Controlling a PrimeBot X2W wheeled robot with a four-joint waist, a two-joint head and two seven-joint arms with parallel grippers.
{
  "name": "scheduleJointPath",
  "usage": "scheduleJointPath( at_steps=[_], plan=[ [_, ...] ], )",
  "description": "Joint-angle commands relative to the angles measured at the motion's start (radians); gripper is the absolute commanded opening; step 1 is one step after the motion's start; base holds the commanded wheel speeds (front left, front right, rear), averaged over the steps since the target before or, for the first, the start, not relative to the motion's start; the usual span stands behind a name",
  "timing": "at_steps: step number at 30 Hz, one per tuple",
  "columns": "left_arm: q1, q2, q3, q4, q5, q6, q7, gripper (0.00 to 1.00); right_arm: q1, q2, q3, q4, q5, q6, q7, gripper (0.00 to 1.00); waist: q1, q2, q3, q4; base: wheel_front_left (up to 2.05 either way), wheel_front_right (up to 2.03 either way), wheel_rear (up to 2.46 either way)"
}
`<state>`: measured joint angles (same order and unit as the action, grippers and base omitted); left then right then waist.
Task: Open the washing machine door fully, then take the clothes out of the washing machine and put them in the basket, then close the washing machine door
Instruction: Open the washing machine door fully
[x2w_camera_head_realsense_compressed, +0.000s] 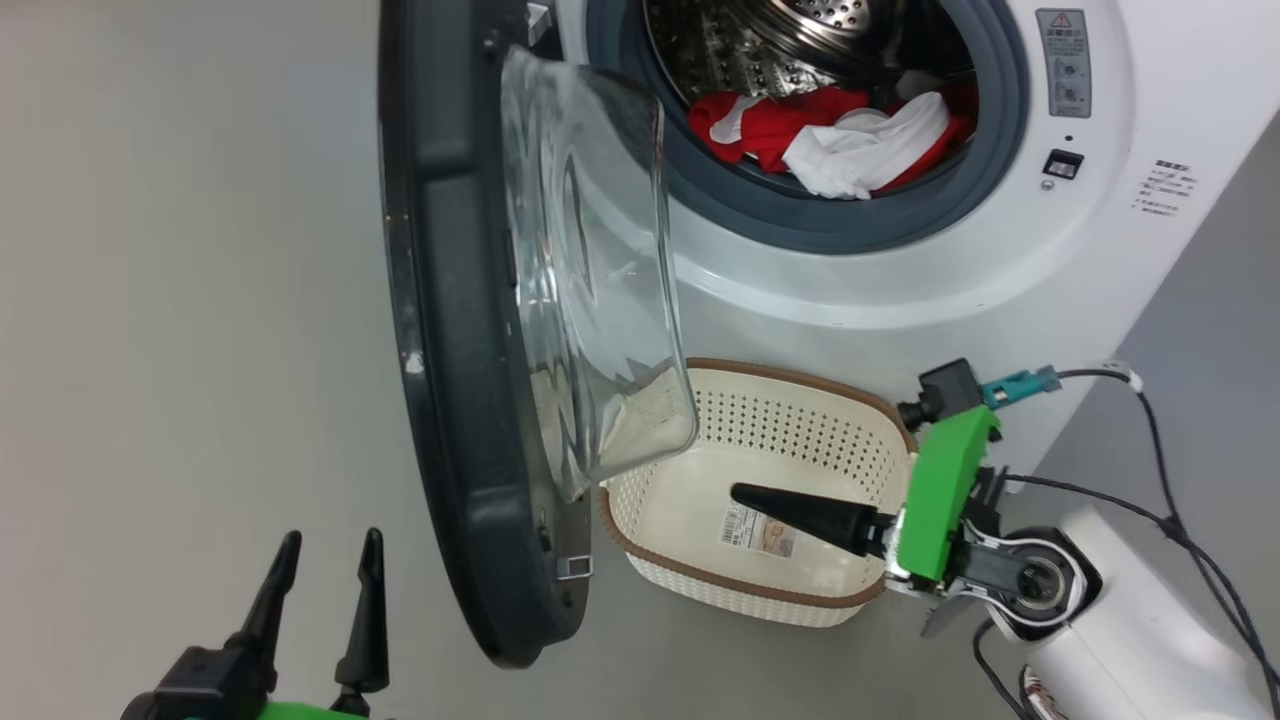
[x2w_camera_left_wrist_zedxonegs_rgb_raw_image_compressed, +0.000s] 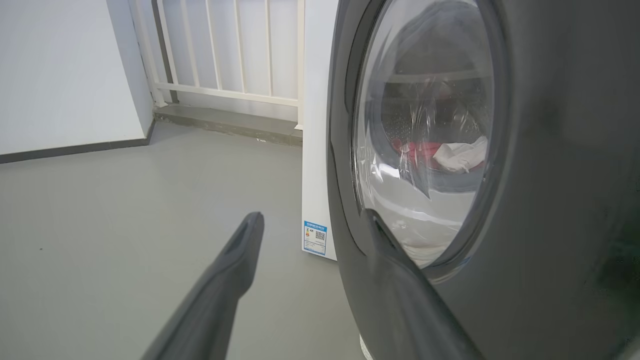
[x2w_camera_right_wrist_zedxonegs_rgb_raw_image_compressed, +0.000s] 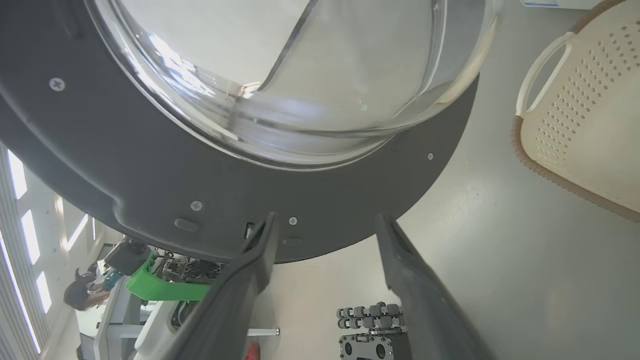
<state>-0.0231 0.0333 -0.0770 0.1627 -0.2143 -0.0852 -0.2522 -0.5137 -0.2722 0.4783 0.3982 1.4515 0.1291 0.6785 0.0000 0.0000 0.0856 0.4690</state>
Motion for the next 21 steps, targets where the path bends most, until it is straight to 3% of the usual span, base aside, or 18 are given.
scheduleJointPath(
  at_steps=[1,21],
  plan=[
    [-0.009,0.017,0.041,-0.02,0.001,-0.008,-0.01,1.0,0.018,-0.013,0.014,-0.025,-0.023,0.002,-0.04,1.0,0.0,0.0,-0.002,-0.014,0.0,0.0,0.0],
    [0.007,0.017,0.062,-0.01,0.006,-0.015,-0.01,1.0,0.123,-0.179,0.263,-0.07,-0.212,0.002,-0.565,1.0,0.0,0.0,-0.013,-0.037,0.0,0.0,0.0]
  ],
)
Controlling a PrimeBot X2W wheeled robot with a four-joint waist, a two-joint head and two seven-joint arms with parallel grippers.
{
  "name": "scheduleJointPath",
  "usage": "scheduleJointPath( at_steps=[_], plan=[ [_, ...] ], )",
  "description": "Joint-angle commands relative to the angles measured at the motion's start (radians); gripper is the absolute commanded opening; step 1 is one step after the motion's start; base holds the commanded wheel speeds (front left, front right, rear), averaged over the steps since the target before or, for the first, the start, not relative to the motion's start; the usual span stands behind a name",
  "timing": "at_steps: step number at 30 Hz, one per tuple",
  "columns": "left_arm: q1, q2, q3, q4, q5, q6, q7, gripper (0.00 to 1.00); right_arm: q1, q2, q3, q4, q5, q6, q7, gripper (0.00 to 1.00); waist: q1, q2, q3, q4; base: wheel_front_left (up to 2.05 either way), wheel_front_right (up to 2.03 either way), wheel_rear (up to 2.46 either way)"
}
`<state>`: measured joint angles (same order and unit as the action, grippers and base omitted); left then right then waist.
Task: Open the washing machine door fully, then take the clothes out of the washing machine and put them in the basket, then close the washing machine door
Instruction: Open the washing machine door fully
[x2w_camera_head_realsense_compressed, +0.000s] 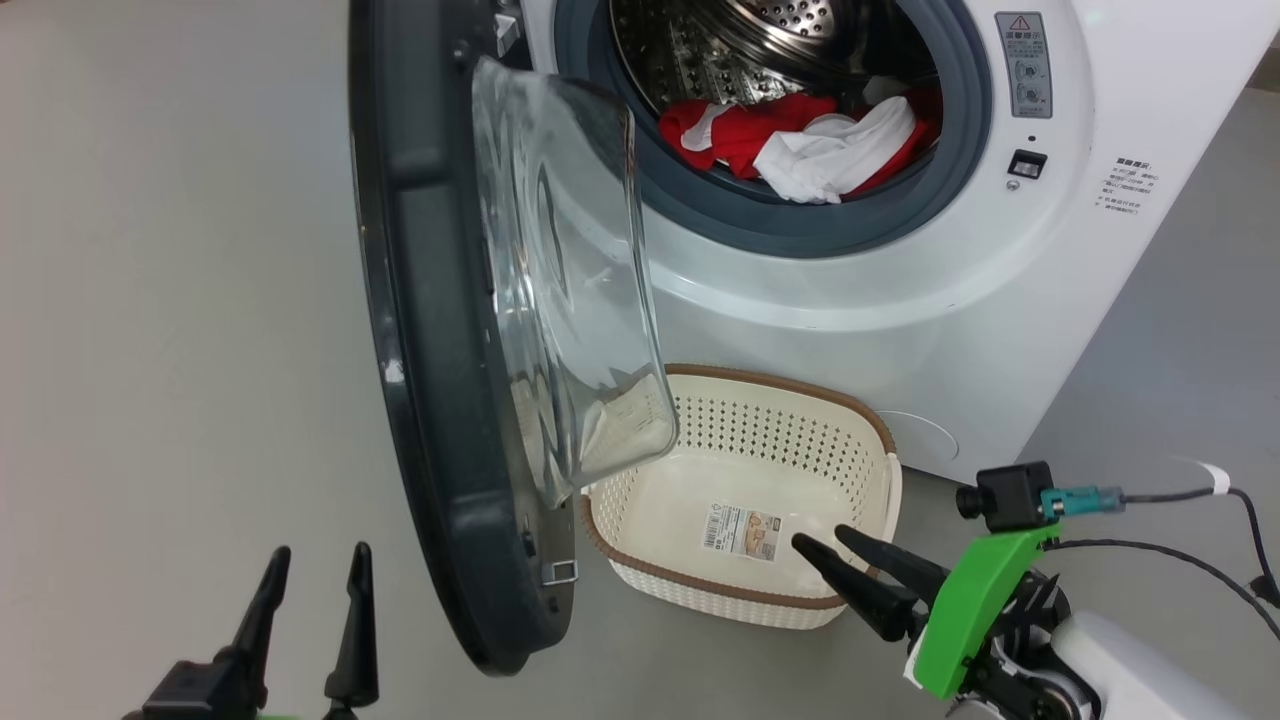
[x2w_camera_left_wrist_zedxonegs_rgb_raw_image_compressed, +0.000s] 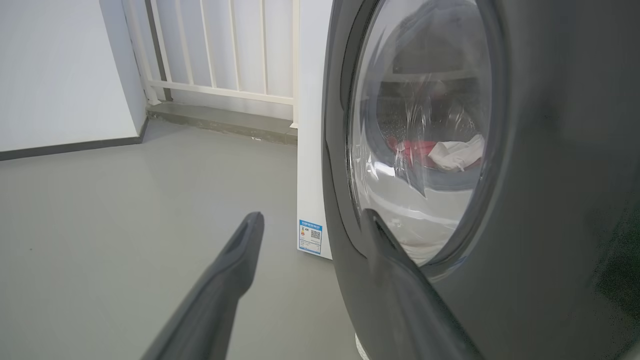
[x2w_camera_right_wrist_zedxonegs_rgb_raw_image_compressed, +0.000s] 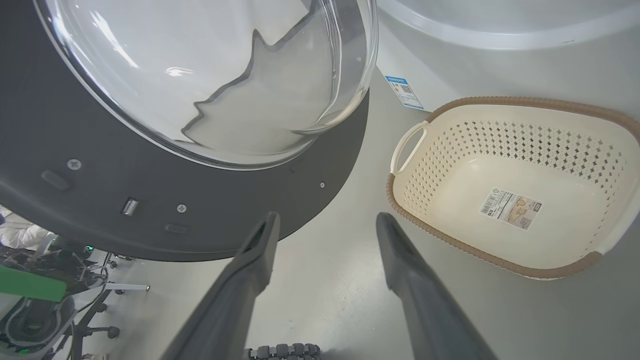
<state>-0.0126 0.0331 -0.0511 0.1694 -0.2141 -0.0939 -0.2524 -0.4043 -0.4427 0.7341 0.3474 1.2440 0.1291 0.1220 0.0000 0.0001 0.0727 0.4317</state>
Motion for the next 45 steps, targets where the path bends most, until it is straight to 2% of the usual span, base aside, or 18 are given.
scheduleJointPath(
  at_steps=[1,12,17,24,33,38,45],
  plan=[
    [-0.003,0.017,0.037,-0.016,0.006,-0.007,-0.009,1.0,0.013,-0.015,0.025,-0.012,-0.013,0.002,-0.037,1.0,0.0,-0.0001,0.0,0.0,0.0,0.0,0.0],
    [0.002,0.017,0.043,-0.01,0.013,-0.008,-0.009,1.0,-0.029,-0.042,0.185,0.081,-0.069,0.002,-0.332,1.0,0.0,-0.0001,-0.004,-0.001,0.0,0.0,0.0],
    [0.005,0.017,0.043,-0.008,0.016,-0.009,-0.009,1.0,-0.052,-0.042,0.199,0.128,-0.153,0.002,-0.382,1.0,0.0,-0.0001,-0.008,-0.002,0.0,0.0,0.0],
    [0.003,0.017,0.043,-0.01,0.015,-0.01,-0.009,1.0,0.01,-0.001,-0.017,0.073,-0.381,0.002,-0.383,1.0,0.0,-0.0001,-0.006,-0.003,0.0,0.0,0.0],
    [-0.002,0.017,0.041,-0.007,0.018,-0.01,-0.009,1.0,0.134,0.085,-0.275,-0.019,-0.658,0.002,-0.384,1.0,0.0,-0.0001,-0.009,0.002,0.0,0.0,0.0],
    [-0.002,0.017,0.039,-0.006,0.019,-0.011,-0.009,1.0,0.184,0.121,-0.34,-0.049,-0.741,0.002,-0.384,1.0,0.0,-0.0001,-0.012,0.008,0.0,0.0,0.0],
    [-0.002,0.017,0.039,-0.006,0.018,-0.01,-0.009,1.0,0.218,0.157,-0.399,-0.061,-0.797,0.002,-0.384,1.0,0.0,-0.0001,-0.01,0.012,0.0,0.0,0.0]
  ],
)
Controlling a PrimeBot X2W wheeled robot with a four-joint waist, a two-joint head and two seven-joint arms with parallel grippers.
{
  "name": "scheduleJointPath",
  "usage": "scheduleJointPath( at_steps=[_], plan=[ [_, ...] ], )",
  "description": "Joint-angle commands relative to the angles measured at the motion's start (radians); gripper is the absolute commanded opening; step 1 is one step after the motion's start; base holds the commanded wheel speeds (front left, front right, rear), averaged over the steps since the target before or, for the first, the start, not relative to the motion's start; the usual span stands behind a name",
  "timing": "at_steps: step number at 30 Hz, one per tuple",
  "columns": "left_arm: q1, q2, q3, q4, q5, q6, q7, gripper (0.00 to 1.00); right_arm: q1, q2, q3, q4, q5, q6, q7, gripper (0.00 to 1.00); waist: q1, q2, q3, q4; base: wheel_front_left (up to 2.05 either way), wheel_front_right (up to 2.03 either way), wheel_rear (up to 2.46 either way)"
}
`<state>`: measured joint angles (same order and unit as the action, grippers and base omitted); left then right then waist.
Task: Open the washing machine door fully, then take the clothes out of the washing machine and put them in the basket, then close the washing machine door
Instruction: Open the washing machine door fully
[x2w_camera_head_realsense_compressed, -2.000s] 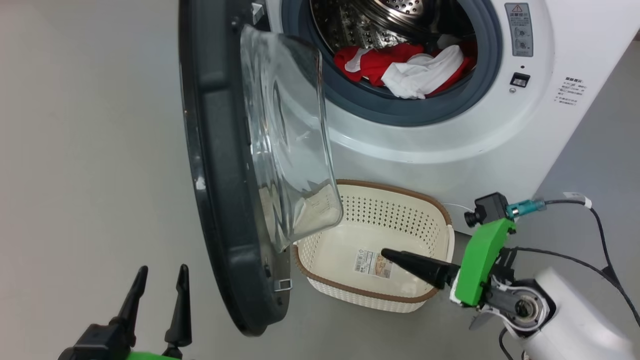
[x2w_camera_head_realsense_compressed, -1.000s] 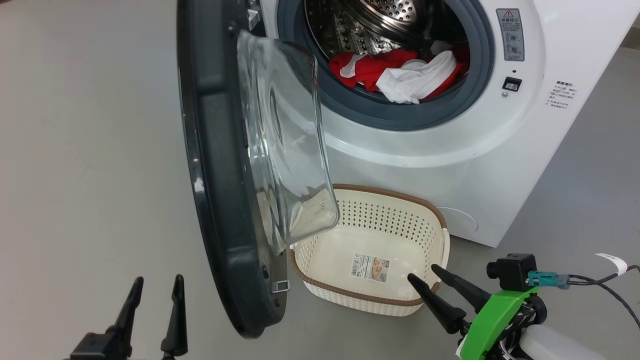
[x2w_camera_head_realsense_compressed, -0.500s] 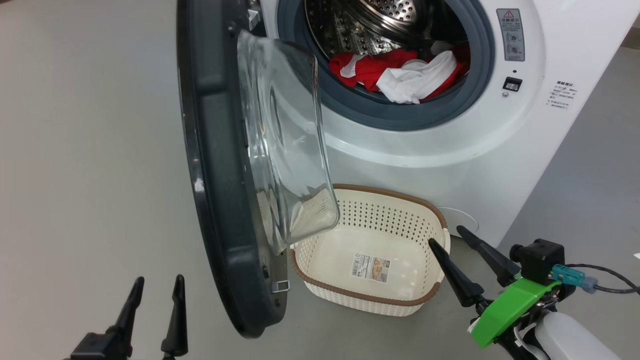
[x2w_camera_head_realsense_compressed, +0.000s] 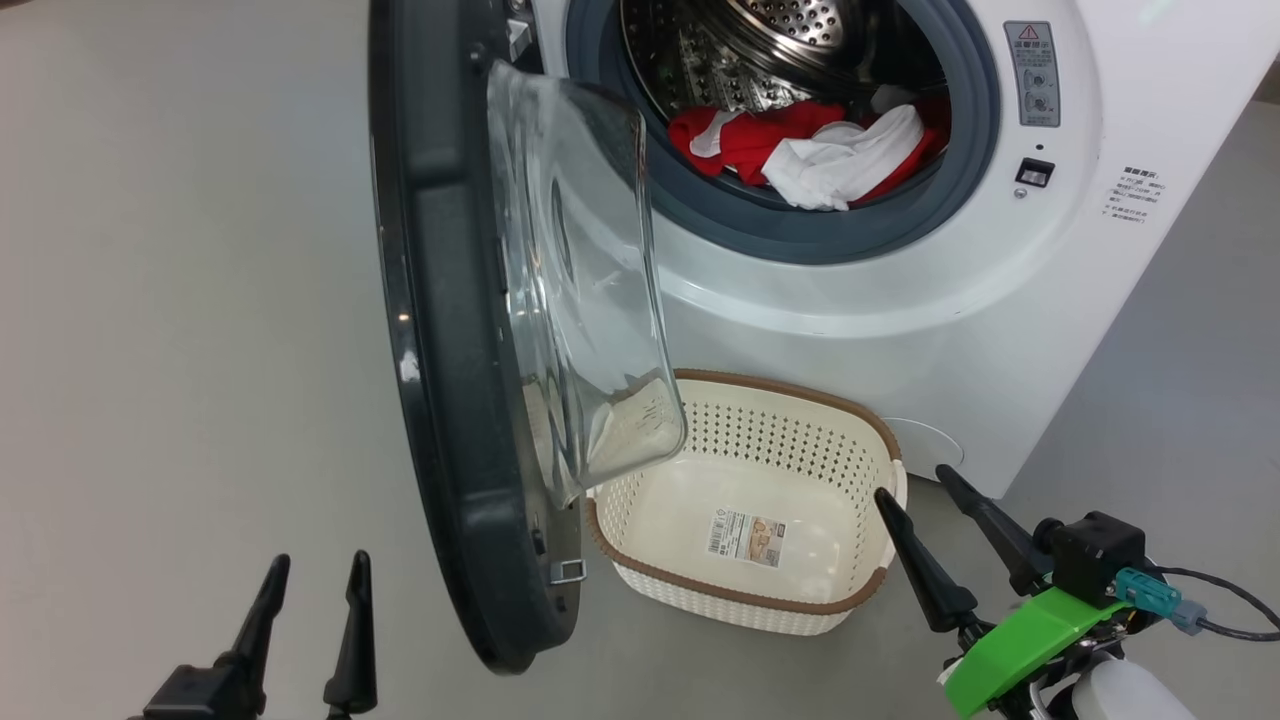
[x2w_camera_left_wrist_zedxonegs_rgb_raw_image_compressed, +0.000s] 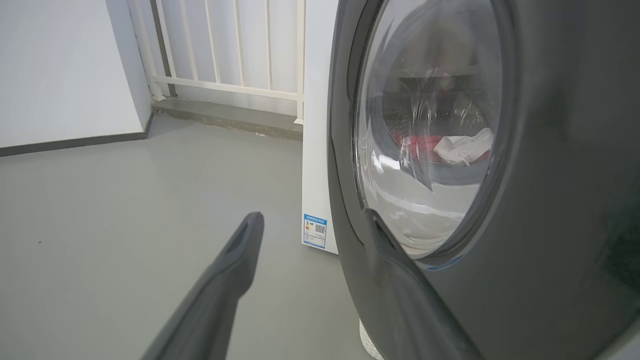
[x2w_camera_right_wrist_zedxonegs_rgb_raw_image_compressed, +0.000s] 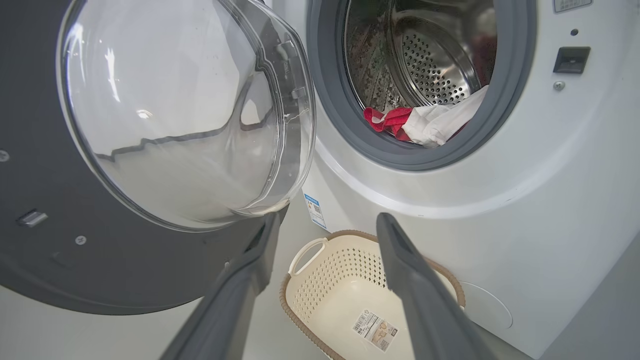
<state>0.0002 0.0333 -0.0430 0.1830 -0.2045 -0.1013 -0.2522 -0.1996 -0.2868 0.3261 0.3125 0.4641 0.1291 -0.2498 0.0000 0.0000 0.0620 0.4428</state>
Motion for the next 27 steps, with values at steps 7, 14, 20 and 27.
scheduleJointPath(
  at_steps=[7,14,20,27],
  plan=[
    [-0.017,0.017,0.029,-0.017,0.009,-0.003,-0.01,1.0,0.042,0.034,-0.057,-0.009,-0.072,0.002,-0.012,1.0,0.0,0.0,-0.002,0.004,0.0,0.0,0.0],
    [-0.012,0.017,0.032,-0.016,0.011,-0.001,-0.01,1.0,0.084,0.073,-0.114,0.005,-0.125,0.002,-0.012,1.0,0.0,0.0,-0.011,0.007,0.0,0.0,0.0],
    [-0.01,0.017,0.036,-0.018,0.012,-0.001,-0.01,1.0,0.09,0.085,-0.13,0.008,-0.142,0.002,-0.012,1.0,0.0,0.0,-0.013,0.006,0.0,0.0,0.0],
    [-0.043,0.017,0.078,-0.1,-0.006,0.012,-0.01,0.0,0.089,0.091,-0.145,0.003,-0.152,0.002,-0.012,1.0,0.0,0.0,-0.019,0.009,0.0,0.0,0.0]
  ],
)
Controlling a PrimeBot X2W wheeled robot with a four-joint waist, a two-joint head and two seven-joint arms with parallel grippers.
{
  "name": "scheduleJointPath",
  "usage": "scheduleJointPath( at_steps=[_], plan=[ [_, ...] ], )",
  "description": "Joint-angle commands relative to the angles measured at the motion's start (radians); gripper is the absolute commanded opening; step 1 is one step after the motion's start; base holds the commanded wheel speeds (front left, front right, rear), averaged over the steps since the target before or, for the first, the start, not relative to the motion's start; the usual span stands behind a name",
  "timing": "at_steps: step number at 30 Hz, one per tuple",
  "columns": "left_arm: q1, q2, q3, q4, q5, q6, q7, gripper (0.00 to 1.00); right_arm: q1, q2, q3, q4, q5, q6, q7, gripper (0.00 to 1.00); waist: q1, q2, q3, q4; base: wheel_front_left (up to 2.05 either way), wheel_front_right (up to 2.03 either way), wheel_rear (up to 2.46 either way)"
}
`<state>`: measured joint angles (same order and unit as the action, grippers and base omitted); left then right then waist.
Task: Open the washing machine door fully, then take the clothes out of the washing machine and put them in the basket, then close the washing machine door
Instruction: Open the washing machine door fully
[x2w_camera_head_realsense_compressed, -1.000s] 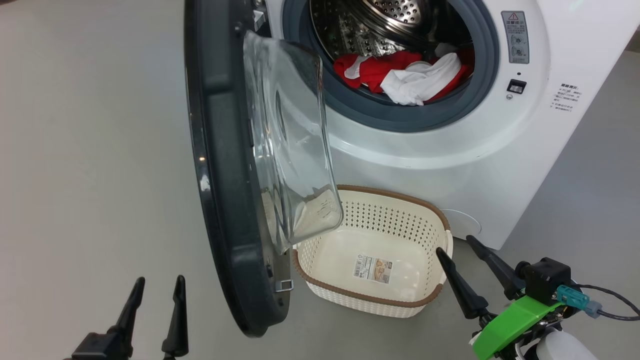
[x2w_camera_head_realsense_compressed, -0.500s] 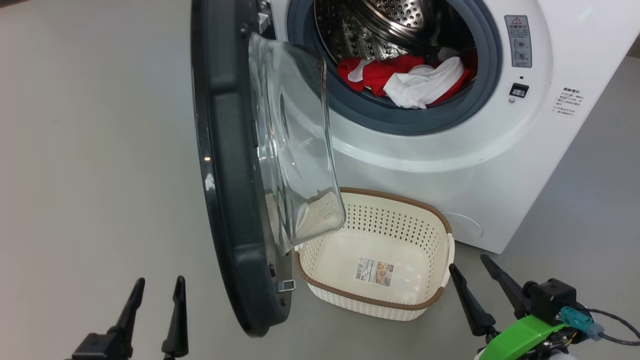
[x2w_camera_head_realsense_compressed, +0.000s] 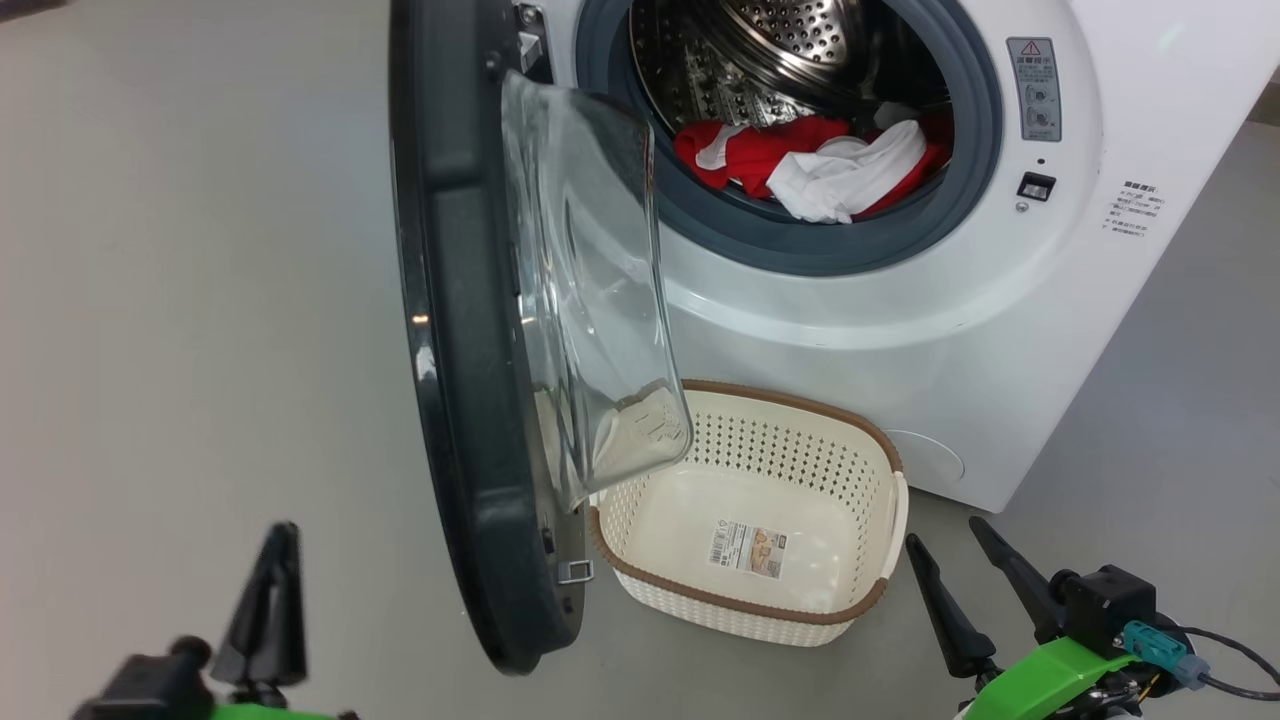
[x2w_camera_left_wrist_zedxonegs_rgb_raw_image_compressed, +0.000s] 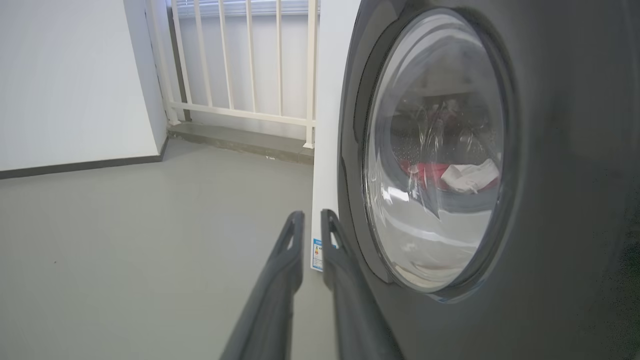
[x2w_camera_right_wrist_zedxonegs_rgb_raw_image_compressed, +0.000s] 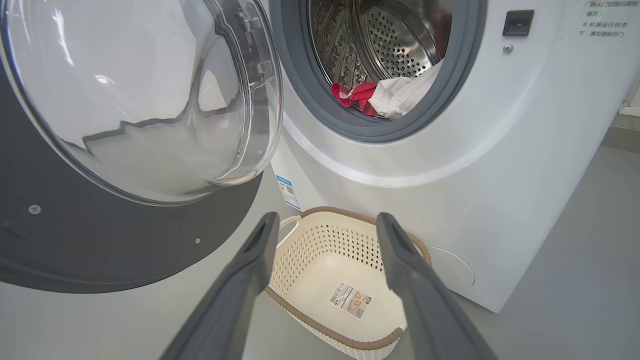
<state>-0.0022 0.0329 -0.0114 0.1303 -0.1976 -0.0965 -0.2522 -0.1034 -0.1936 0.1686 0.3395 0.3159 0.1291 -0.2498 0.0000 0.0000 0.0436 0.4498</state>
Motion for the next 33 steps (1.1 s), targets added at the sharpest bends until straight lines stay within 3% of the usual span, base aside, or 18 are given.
scheduleJointPath(
  at_steps=[1,8,12,17,25,33],
  plan=[
    [-0.051,0.017,0.057,-0.075,-0.017,0.008,-0.01,0.0,-0.007,-0.002,0.011,-0.025,-0.005,0.002,-0.012,1.0,0.0,0.0,-0.001,0.002,0.0,0.0,0.0],
    [-0.107,0.017,0.093,-0.378,-0.033,0.007,-0.01,0.0,-0.011,-0.004,0.005,-0.032,-0.011,0.002,-0.012,1.0,0.0,0.0,0.0,0.002,0.0,0.0,0.0],
    [-0.114,0.017,0.043,-0.511,-0.032,0.004,-0.01,0.0,-0.013,-0.006,-0.001,-0.035,-0.015,0.002,-0.012,1.0,0.0,0.0,0.002,0.002,0.0,0.0,0.0],
    [-0.086,0.017,-0.115,-0.616,-0.036,-0.006,-0.01,0.0,-0.016,-0.006,-0.006,-0.04,-0.019,0.002,-0.012,1.0,0.0,0.0,0.004,-0.001,0.0,0.0,0.0],
    [-0.015,0.018,-0.365,-0.523,-0.069,-0.021,-0.009,0.0,-0.022,-0.005,-0.003,-0.044,-0.022,0.002,-0.012,1.0,0.0,0.0,0.007,-0.009,0.0,0.0,0.0],
    [0.006,0.017,-0.419,-0.336,-0.12,-0.019,0.023,0.0,-0.028,-0.003,0.001,-0.044,-0.022,0.002,-0.012,1.0,0.0,0.0,0.006,-0.017,0.0,0.0,0.0]
  ],
)
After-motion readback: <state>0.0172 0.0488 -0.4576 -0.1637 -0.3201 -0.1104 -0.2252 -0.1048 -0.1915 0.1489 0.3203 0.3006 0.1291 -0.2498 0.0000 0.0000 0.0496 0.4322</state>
